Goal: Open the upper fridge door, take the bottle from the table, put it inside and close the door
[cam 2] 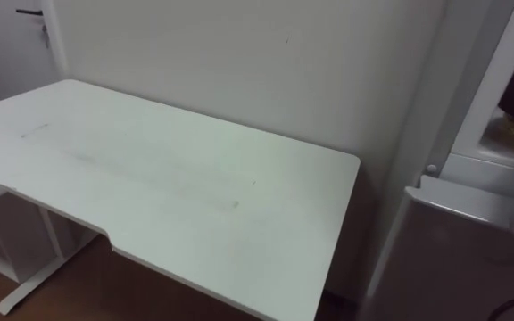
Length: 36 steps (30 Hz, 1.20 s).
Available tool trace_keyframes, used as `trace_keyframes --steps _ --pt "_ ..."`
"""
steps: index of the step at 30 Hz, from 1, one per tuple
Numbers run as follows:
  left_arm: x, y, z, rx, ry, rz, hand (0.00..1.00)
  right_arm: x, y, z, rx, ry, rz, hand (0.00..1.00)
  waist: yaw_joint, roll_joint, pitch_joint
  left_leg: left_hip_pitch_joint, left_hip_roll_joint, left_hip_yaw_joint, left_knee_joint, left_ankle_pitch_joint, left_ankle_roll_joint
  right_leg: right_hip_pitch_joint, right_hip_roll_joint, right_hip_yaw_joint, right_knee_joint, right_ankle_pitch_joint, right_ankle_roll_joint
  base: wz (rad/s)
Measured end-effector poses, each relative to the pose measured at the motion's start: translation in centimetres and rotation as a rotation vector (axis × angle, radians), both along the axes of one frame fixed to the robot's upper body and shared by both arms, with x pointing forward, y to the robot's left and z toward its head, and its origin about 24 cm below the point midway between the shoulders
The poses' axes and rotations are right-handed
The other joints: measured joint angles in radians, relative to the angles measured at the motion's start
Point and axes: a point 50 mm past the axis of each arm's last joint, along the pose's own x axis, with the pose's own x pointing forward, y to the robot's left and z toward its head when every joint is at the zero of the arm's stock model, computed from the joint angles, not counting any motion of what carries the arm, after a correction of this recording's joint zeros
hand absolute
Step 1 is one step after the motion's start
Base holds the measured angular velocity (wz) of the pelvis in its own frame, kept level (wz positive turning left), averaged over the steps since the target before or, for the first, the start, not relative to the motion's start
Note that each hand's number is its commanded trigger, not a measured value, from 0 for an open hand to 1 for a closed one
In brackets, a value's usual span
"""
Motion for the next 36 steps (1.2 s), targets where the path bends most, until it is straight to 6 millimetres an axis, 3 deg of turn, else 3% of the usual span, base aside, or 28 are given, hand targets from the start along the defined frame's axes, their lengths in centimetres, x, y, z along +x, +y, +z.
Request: trace_keyframes --steps 10,12,14,25,36 --pt "0.0 0.4 0.2 0.002 0.001 -0.01 0.0 0.0 0.0 0.1 0.003 -0.001 0.003 0.0 -0.003 -0.008 0.0015 -0.002 0.001 0.004 0.001 0.0 0.0 -0.001 0.0 -0.002 -0.001 0.0 0.001 0.0" --pt "-0.1 0.5 0.2 0.007 0.004 -0.011 0.0 0.0 0.1 0.1 0.004 -0.003 0.006 0.0 -0.003 -0.01 -0.0009 -0.002 0.002 0.007 0.0 0.0 0.0 -0.005 -0.001 -0.002 0.0 0.0 0.001 -0.02" --pt "-0.3 0.7 0.3 0.017 0.009 -0.006 0.0 0.0 0.2 0.3 0.006 -0.002 0.013 0.0 -0.006 -0.015 -0.0091 0.001 0.003 0.012 -0.002 0.0 0.0 -0.005 -0.001 -0.002 -0.001 0.002 -0.001 -0.02" --pt "-2.7 1.2 0.5 0.033 0.036 0.078 0.0 -0.2 1.6 0.1 0.005 0.015 0.097 0.0 -0.038 -0.001 -0.0142 0.093 -0.003 0.03 -0.075 0.005 0.001 0.064 -0.001 0.013 -0.026 0.0 0.008 -0.02" --pt "0.8 1.5 0.4 0.017 -0.032 0.125 0.0 0.1 2.8 0.2 0.026 0.079 0.195 0.0 -0.081 -0.026 -0.0137 0.142 -0.004 0.059 -0.118 0.007 0.0 0.084 0.001 0.046 -0.031 -0.005 0.012 -0.08"
